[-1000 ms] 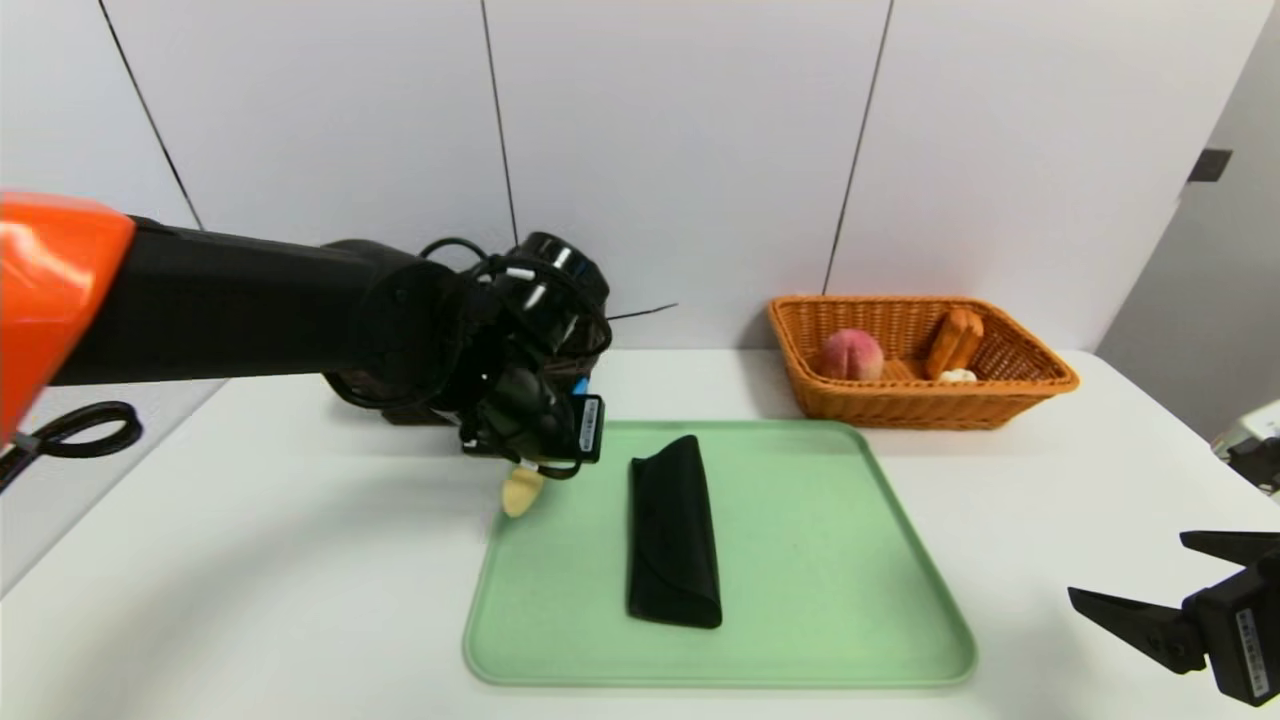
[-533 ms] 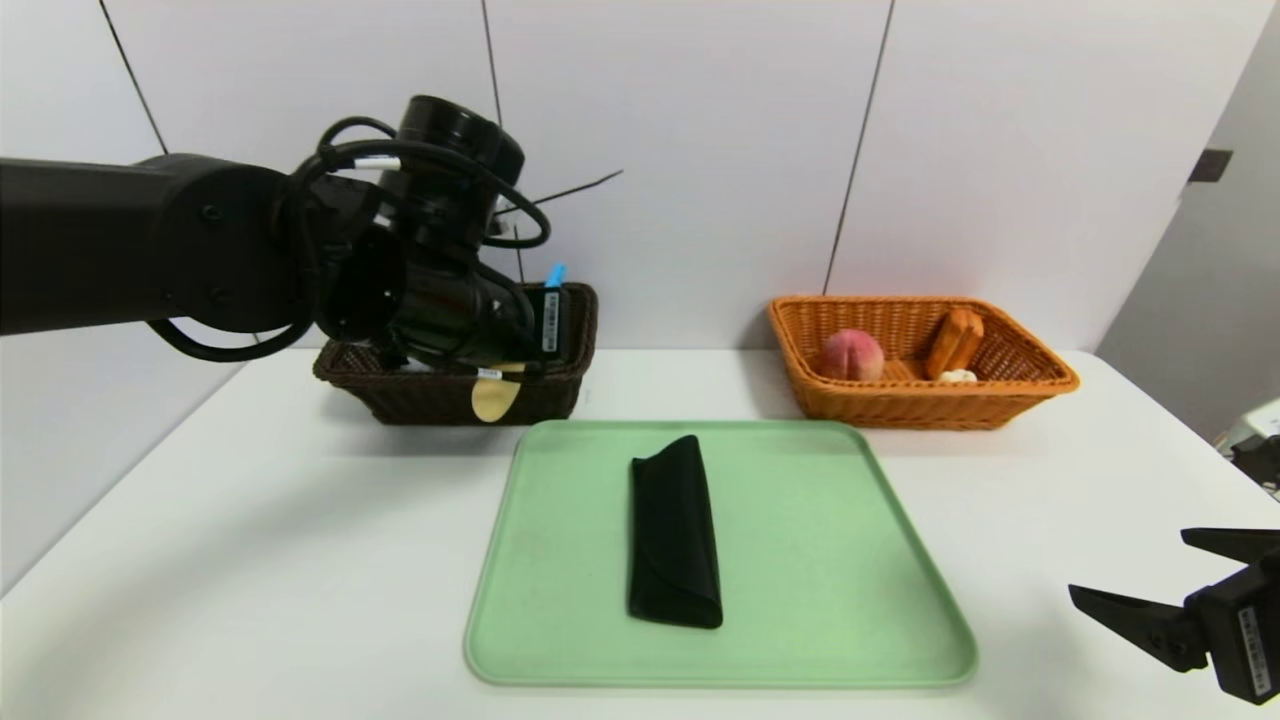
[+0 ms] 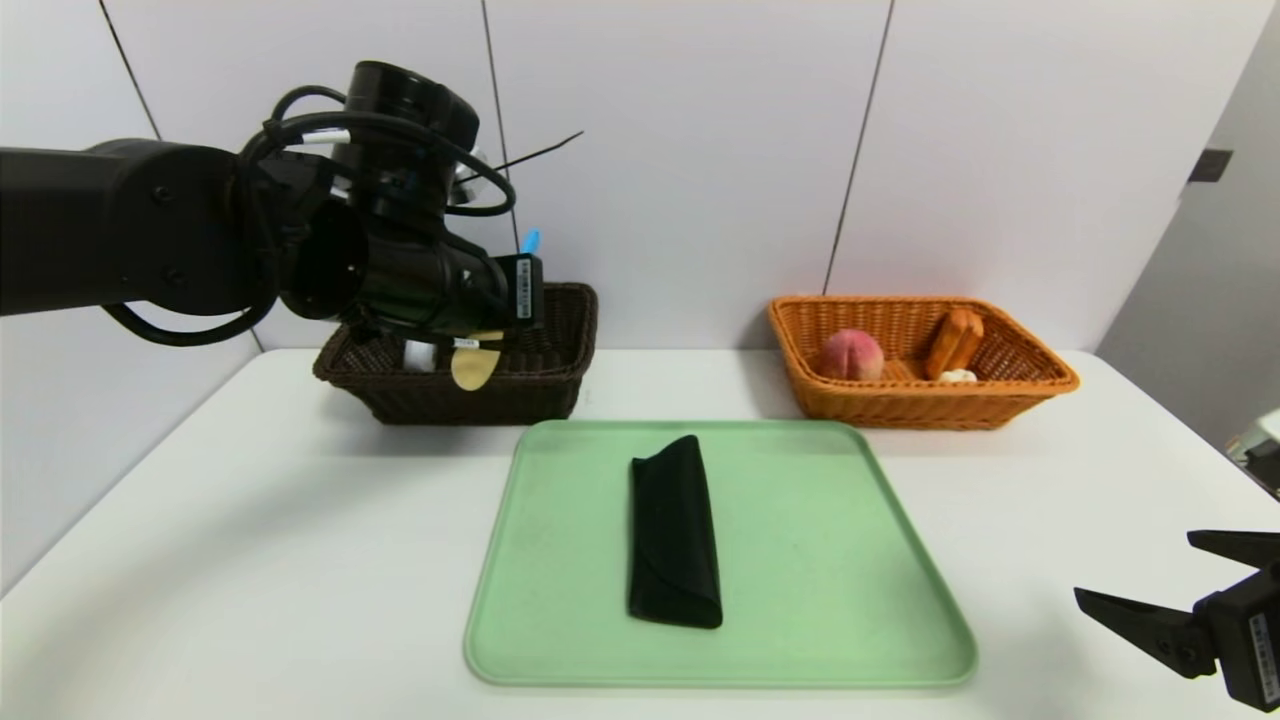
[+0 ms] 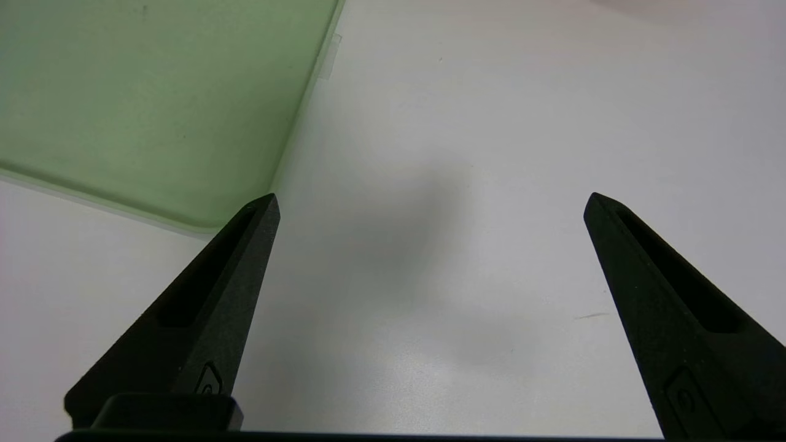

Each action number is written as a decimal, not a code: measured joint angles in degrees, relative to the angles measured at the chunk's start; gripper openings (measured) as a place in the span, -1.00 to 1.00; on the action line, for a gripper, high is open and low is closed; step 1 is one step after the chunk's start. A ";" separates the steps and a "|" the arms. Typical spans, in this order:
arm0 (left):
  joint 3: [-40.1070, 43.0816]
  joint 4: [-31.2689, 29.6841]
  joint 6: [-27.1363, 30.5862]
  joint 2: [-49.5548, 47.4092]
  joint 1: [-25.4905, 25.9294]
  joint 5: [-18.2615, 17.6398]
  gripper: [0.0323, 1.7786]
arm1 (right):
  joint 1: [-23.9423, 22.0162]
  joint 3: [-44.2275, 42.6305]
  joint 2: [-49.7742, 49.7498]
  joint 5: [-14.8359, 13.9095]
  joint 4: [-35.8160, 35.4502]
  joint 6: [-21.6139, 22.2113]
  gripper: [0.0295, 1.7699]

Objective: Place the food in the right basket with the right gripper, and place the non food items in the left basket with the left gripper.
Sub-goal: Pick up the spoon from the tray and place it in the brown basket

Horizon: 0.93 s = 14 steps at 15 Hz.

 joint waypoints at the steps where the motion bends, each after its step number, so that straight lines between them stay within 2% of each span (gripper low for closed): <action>1: -0.02 -1.24 0.52 0.57 0.72 0.00 -0.93 | -0.01 0.13 -0.30 0.05 0.00 0.00 0.93; 9: -0.33 -12.79 3.90 8.07 9.29 -1.44 -0.93 | -0.04 1.00 -1.90 0.07 0.05 0.16 0.93; 14: -0.50 -23.92 7.11 14.75 14.14 -1.90 -0.93 | -0.04 1.18 -2.04 0.18 0.02 0.16 0.93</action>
